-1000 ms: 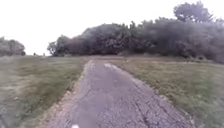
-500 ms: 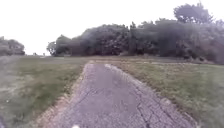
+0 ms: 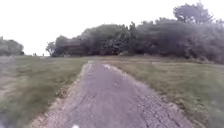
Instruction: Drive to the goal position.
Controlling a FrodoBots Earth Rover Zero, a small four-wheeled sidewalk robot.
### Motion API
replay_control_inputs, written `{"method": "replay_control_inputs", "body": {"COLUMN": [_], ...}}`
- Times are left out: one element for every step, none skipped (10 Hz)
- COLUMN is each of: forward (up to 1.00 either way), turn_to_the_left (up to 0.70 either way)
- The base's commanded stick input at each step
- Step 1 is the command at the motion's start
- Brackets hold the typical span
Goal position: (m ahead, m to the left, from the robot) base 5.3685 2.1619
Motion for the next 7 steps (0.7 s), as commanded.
{"method": "replay_control_inputs", "body": {"forward": [0.79,0.8,0.81,0.82,0.82,0.83,0.83], "turn_to_the_left": [0.01,0.01,0.01,0.01,0.01,0.01,0.01]}}
